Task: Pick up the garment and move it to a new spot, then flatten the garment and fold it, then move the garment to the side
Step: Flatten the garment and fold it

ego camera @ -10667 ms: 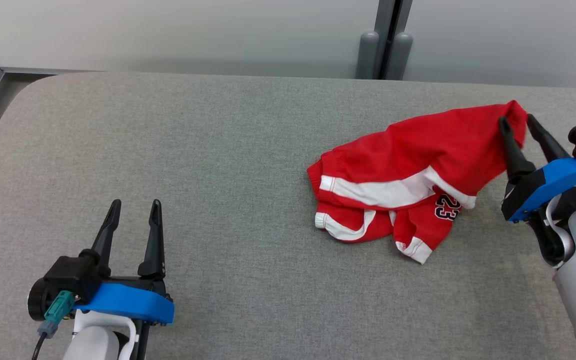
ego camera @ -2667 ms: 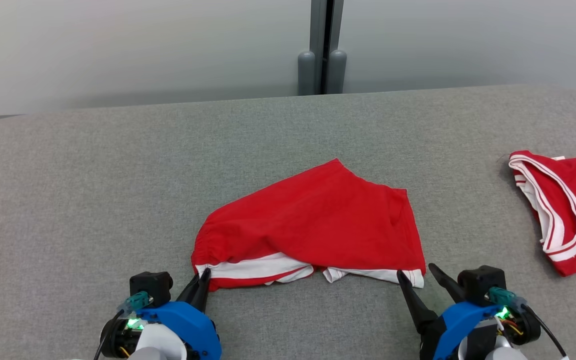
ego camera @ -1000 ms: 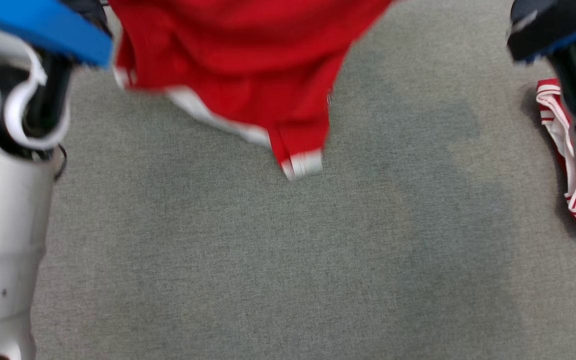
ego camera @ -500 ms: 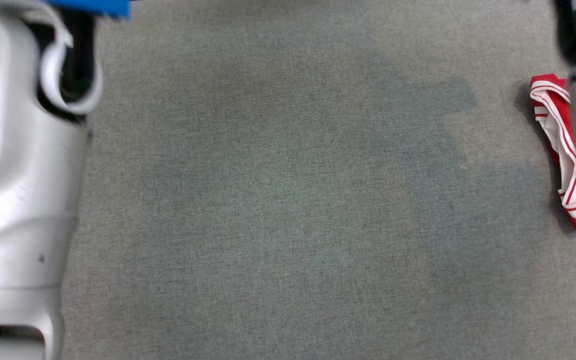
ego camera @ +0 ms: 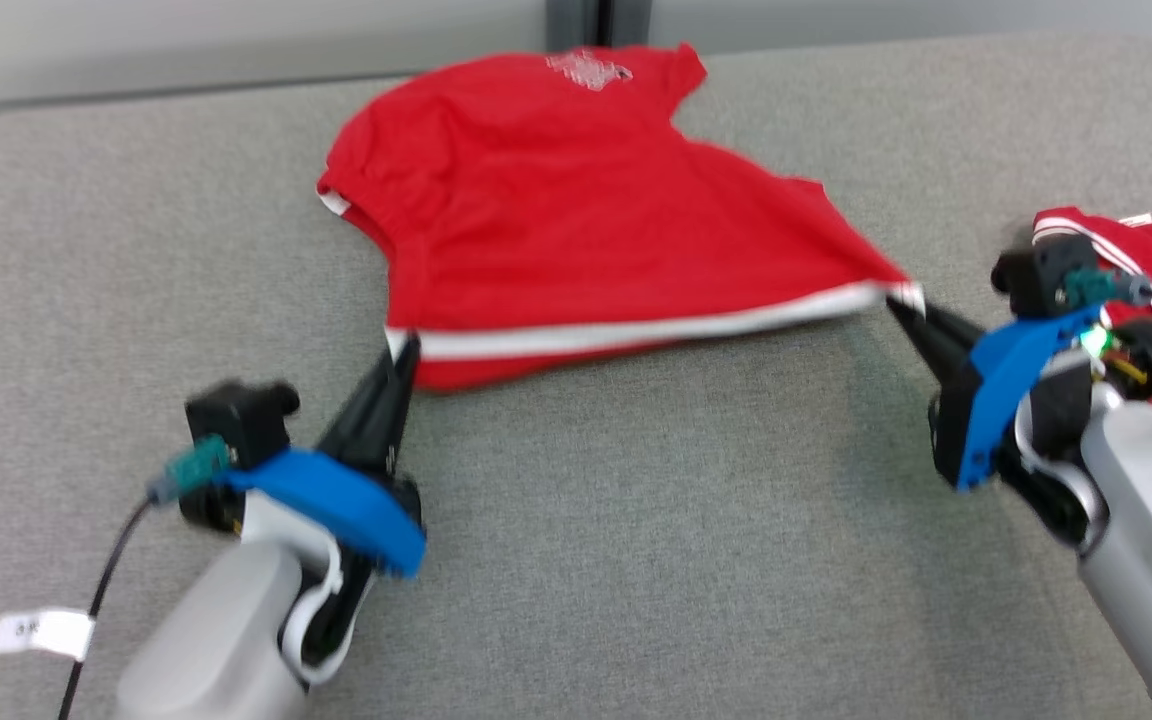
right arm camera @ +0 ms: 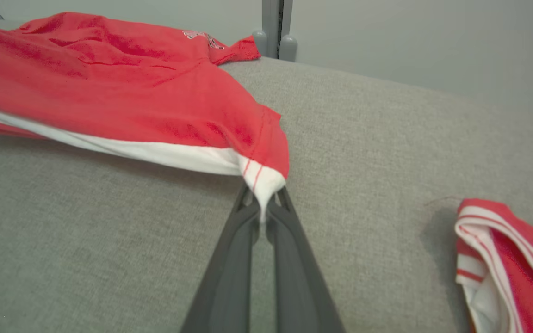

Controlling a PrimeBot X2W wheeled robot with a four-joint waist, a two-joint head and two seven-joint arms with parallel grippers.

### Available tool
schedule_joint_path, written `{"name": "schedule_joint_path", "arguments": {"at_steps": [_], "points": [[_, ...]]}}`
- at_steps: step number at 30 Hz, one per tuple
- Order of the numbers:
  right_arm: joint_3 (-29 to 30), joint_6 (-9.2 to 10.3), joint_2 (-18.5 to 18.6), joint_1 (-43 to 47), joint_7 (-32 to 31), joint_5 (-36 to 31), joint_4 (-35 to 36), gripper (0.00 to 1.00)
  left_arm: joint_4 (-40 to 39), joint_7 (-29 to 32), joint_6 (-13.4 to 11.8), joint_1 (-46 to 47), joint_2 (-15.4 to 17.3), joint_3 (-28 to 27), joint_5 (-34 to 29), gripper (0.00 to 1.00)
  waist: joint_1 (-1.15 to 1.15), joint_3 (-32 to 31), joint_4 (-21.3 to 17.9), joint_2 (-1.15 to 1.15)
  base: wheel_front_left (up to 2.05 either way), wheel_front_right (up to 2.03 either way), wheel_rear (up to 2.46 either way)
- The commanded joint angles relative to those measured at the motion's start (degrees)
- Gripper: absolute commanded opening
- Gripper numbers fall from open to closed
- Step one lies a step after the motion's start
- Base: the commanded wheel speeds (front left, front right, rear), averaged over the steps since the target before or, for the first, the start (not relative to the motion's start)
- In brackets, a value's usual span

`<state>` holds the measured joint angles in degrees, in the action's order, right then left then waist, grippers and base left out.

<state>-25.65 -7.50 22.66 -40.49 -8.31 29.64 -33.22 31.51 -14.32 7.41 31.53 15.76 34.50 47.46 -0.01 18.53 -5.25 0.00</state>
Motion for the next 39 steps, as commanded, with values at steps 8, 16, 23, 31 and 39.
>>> {"name": "schedule_joint_path", "arguments": {"at_steps": [8,16,23,31,39], "points": [[1.2,0.07,9.7,21.7,-17.3,6.7,17.4,0.00,-9.3,8.1,-0.3,-14.3,10.1,7.1,4.6,0.00,0.01,-7.7,0.8,0.00,0.00,0.00,0.00],[17.2,0.07,10.5,45.8,-33.1,5.4,38.2,0.00,-29.4,18.9,-5.1,-26.7,19.4,8.9,10.1,0.00,0.01,-8.4,2.3,0.00,0.00,0.00,0.00],[29.2,0.04,4.3,54.5,-41.8,-0.7,56.8,0.00,-41.7,20.1,-7.8,-30.6,21.9,7.3,13.6,0.00,0.01,-7.4,3.2,0.00,0.00,0.00,0.00],[25.1,0.02,8.2,38.2,-39.7,-1.3,54.7,0.00,-38.3,18.9,-7.7,-23.0,17.3,5.1,13.4,0.00,0.01,-5.2,4.5,0.00,0.00,0.00,0.00],[17.5,0.01,9.9,16.1,-32.4,0.3,40.3,0.00,-29.0,17.4,-6.5,-11.6,9.9,3.4,13.1,0.00,0.01,-0.5,8.9,0.00,0.00,0.00,0.00]]}}
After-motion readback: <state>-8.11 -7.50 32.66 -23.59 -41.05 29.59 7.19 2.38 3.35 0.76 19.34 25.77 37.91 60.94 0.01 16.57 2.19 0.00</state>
